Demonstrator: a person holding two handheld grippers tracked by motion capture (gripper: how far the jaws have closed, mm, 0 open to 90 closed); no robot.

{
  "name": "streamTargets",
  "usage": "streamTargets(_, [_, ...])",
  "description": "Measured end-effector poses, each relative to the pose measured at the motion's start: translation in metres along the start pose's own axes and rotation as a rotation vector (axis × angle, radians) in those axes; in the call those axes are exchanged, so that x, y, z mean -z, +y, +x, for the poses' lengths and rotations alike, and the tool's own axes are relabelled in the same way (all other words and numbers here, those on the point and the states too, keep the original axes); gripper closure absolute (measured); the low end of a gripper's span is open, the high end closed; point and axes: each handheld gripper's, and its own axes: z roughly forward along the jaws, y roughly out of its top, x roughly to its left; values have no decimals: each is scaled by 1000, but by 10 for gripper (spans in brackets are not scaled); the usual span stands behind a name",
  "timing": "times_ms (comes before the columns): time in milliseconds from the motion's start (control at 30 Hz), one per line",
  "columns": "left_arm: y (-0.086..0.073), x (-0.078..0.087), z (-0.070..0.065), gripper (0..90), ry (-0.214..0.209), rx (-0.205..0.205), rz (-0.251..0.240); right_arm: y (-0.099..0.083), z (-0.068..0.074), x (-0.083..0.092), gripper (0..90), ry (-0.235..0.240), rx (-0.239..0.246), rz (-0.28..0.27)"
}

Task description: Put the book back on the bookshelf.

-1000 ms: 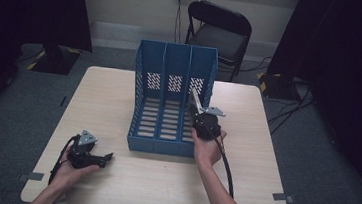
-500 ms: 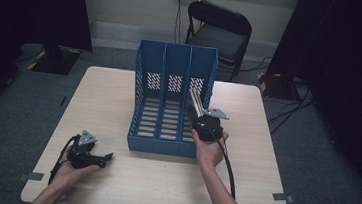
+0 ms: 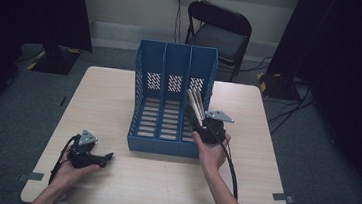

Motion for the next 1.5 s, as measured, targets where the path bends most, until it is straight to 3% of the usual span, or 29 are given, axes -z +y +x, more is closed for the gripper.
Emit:
streamTargets(400, [0,0,0,123,1,-1,1,0,0,-1,564,26,14,2])
streamTargets(633, [1,-1,0,123,2,2,1,0,-3,-5,623,31,-4,11])
streamTargets(767, [1,-1,0,123,2,2,1,2,-2,-9,666,5,-22,15])
streamTargets(900, [1,-1,0,123,2,2,1,2,2,-11,749,-73,-33,1])
streamTargets(1067, [1,-1,0,123,3,0,1,0,12,-12,760,-145,-25,-23])
streamTargets(1167, [1,-1,0,123,2,1,1,-1,11,-12,761,-183,-64,-36])
streamTargets(1267, [1,-1,0,123,3,0,1,2,17,-11,761,-247,-53,-29])
streamTargets(1300, [1,-1,0,124,2,1,1,3,18,-11,761,-265,-71,-35])
streamTargets(1500, [1,-1,0,124,4,0,1,4,17,-12,761,-324,-121,-54])
